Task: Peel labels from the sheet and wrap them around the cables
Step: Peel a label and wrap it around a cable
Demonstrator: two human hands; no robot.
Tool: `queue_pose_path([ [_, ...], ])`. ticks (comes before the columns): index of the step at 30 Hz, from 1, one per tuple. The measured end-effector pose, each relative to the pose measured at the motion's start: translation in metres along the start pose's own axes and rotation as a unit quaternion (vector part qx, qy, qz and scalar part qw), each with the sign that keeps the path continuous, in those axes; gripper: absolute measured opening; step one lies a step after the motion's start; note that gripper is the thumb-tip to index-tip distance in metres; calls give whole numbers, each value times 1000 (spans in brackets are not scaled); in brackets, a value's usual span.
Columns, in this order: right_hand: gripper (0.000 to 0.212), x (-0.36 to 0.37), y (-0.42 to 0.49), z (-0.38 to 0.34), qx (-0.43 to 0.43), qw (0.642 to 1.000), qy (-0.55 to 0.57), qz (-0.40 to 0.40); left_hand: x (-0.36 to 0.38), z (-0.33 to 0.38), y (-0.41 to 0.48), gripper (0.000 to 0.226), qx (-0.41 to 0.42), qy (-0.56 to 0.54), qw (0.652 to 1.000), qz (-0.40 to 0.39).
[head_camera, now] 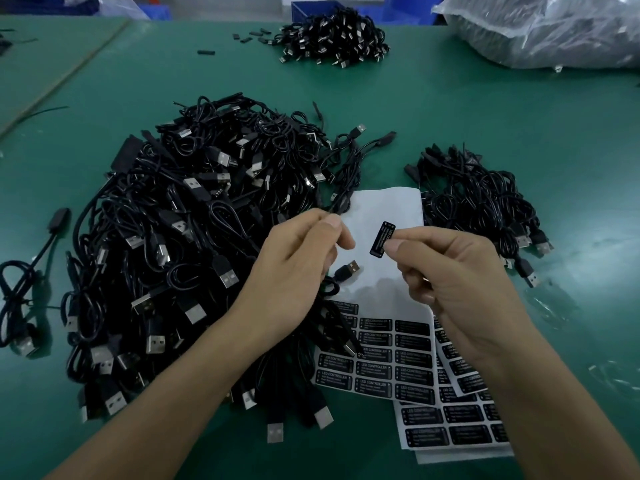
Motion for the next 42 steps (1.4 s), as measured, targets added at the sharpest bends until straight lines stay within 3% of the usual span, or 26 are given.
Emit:
queue_pose_path([
  [7,22,0,0,1,-47,997,-20,-64,0,-3,0,18,22,16,999,28],
  [10,5,5,-4,3,-81,989,-65,-109,1,0,-2,10,32,24,999,17],
  [15,8,7,-10,6,-214,938,-259,-82,0,2,-4,10,41,27,999,-7],
  [23,5,6,-9,6,-232,933,-272,-49,1,1,-3,13,46,38,998,-5],
  [26,13,6,-8,8,-224,933,-282,-28,2,1,-4,16,41,36,998,10],
  [31,64,6,-7,12,-168,946,-276,-10,1,5,-2,16,25,20,998,48],
  [33,56,7,-6,10,-140,958,-251,0,-1,6,-1,15,2,-18,998,62],
  [38,7,18,-12,8,-14,997,-60,-46,-4,12,-1,13,-50,-100,992,57],
  [42,3,30,-18,10,70,991,93,-67,-2,18,-3,7,-92,-144,985,31],
])
Point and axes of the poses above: each hand's wrist, its own y-axis towards the middle knuckle, its own x-axis out of the palm, z = x × y, the point moved 1 cm from there along y, towards the middle knuckle, and after that the axes turned 7 degrees about z, right-handed, at the moved point
